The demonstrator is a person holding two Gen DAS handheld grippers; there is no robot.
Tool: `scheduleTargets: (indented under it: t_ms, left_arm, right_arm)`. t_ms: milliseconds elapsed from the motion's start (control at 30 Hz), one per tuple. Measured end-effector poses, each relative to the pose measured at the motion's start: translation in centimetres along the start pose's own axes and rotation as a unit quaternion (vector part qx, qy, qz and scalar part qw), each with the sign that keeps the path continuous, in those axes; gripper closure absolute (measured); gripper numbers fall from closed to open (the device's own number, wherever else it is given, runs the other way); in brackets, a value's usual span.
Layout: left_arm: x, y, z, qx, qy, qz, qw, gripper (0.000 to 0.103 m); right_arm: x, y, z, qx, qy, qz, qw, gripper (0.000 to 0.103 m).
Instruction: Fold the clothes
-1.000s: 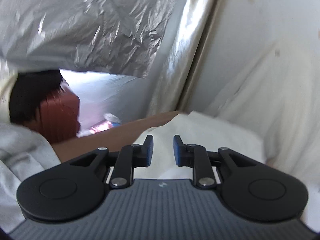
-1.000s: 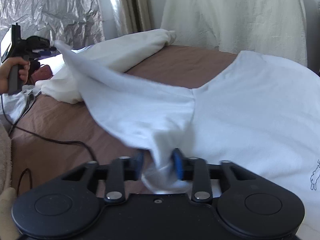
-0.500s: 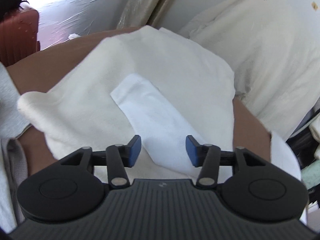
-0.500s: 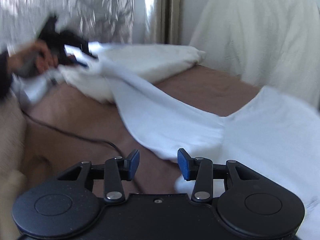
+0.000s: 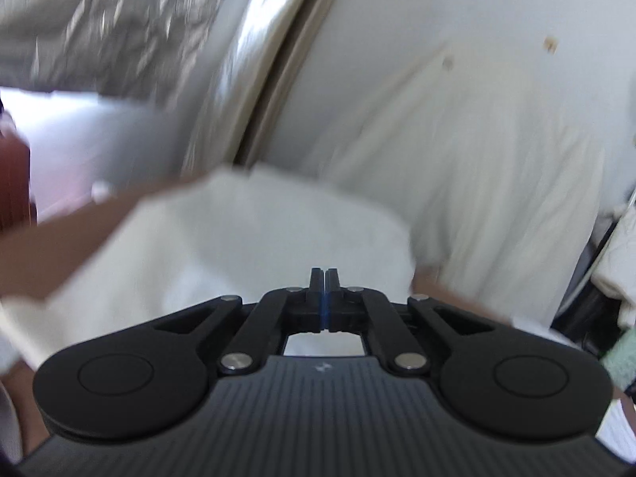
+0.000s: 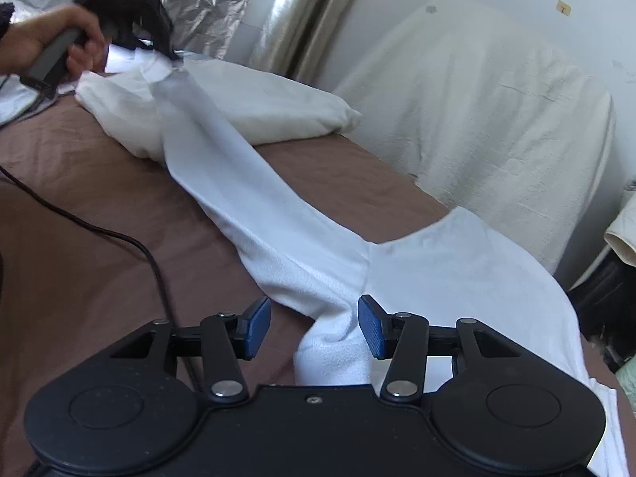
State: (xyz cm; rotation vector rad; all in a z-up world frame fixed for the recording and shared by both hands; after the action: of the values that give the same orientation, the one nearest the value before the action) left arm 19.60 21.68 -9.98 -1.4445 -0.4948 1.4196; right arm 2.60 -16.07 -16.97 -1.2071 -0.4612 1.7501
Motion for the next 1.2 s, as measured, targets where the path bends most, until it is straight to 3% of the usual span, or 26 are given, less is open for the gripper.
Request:
scheduleTargets:
  t_ms: [67, 133, 200, 267, 367, 433, 500, 600, 633, 700, 767, 800, 833, 867, 900, 1000, 1133, 1200]
  left_arm:
    - [-0.1, -0.9, 0.6, -0.021, -0.030, -0.026, 0.9990, 0.103]
    - [0.7, -1.2, 1.0, -0.007, -0.057, -0.021, 0.9981, 0.103]
    - [2.5, -0.7, 0.6, 0.028, -0.035, 0.057, 0.9974, 0.102]
    - [3.9, 0.5, 0.6, 0.067, -0.024, 0.127, 0.9893, 0.101]
    - [4.6, 2.0, 0.6, 0.113, -0.031, 0.159, 0.9803, 0.098]
    - [4.5, 2.5, 0.1, 0.130, -0.028, 0.163, 0.9777, 0.088]
    - [4.6, 2.9, -0.5, 0.135, -0.023, 0.170, 0.9759, 0.061]
    - [5.2, 4.5, -1.8, 0.158, -0.029, 0.208, 0.9649, 0.050]
    - [5.6, 5.1, -2.4, 0.171, -0.035, 0.227, 0.9581, 0.050]
    - [5.8, 5.9, -2.9, 0.172, -0.037, 0.242, 0.9543, 0.050]
    - [5.6, 5.7, -3.5, 0.169, -0.041, 0.225, 0.9586, 0.053]
    - [4.8, 5.2, -3.8, 0.163, -0.049, 0.183, 0.9681, 0.061]
    - [3.9, 4.8, -4.1, 0.157, -0.057, 0.141, 0.9758, 0.085]
    - [3.1, 4.4, -4.4, 0.151, -0.065, 0.099, 0.9815, 0.098]
    - [2.2, 3.9, -4.7, 0.144, -0.072, 0.056, 0.9854, 0.099]
    - [-0.9, 1.3, -3.4, 0.065, -0.043, -0.008, 0.9969, 0.100]
    - [-3.7, -1.8, -1.1, -0.013, -0.048, -0.108, 0.9930, 0.102]
    - [-2.9, -1.9, -1.5, -0.017, -0.040, -0.080, 0.9958, 0.102]
  right_arm:
    - [0.1, 0.1, -0.1, 0.002, 0.007, 0.007, 1.000, 0.049]
    - [0.2, 0.1, -0.2, 0.005, 0.015, 0.014, 1.000, 0.047]
    - [-0.1, 0.3, -0.3, 0.006, 0.025, 0.011, 1.000, 0.042]
    - [-0.5, 0.5, -0.8, 0.012, 0.024, 0.003, 1.000, 0.042]
    - [-0.9, 0.6, -1.1, 0.014, 0.017, -0.008, 1.000, 0.044]
    - [-0.9, 0.4, -0.9, 0.000, 0.010, -0.011, 1.000, 0.044]
    - [-0.8, 0.0, -0.4, -0.016, 0.006, -0.007, 1.000, 0.044]
    - [-0.4, -0.3, 0.0, -0.030, 0.000, 0.002, 1.000, 0.048]
    - [-0.2, -0.2, -0.2, -0.027, -0.004, 0.005, 1.000, 0.052]
    - [0.0, 0.1, -0.7, -0.015, -0.012, 0.008, 1.000, 0.062]
    - [0.2, 0.5, -1.2, -0.004, -0.018, 0.007, 1.000, 0.082]
    - [0.2, 0.6, -1.3, -0.003, -0.021, 0.003, 1.000, 0.083]
    - [0.2, 0.7, -1.3, -0.002, -0.023, 0.000, 1.000, 0.085]
    - [0.1, 0.6, -1.4, -0.004, -0.026, -0.006, 1.000, 0.091]
    - [0.0, 0.6, -1.5, -0.006, -0.028, -0.013, 1.000, 0.092]
    - [-1.0, 0.5, -1.6, -0.003, -0.045, -0.055, 0.997, 0.094]
    - [-3.3, 0.5, -0.6, -0.005, -0.098, -0.153, 0.983, 0.095]
    - [-3.6, 0.8, -0.4, 0.002, -0.122, -0.182, 0.976, 0.095]
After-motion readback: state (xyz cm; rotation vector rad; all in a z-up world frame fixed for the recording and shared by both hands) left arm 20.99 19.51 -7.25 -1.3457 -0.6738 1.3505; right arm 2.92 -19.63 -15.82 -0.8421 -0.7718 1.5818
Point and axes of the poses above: each gripper's, at about its wrist camera, not at the fingertips, and z roughly against the way its jaws point, x to its left, y to its underside, the point moved 3 cm from there along -z, roughly the way its jaws point, and after that the axes turned 15 degrees about y, right-handed, at the moved point
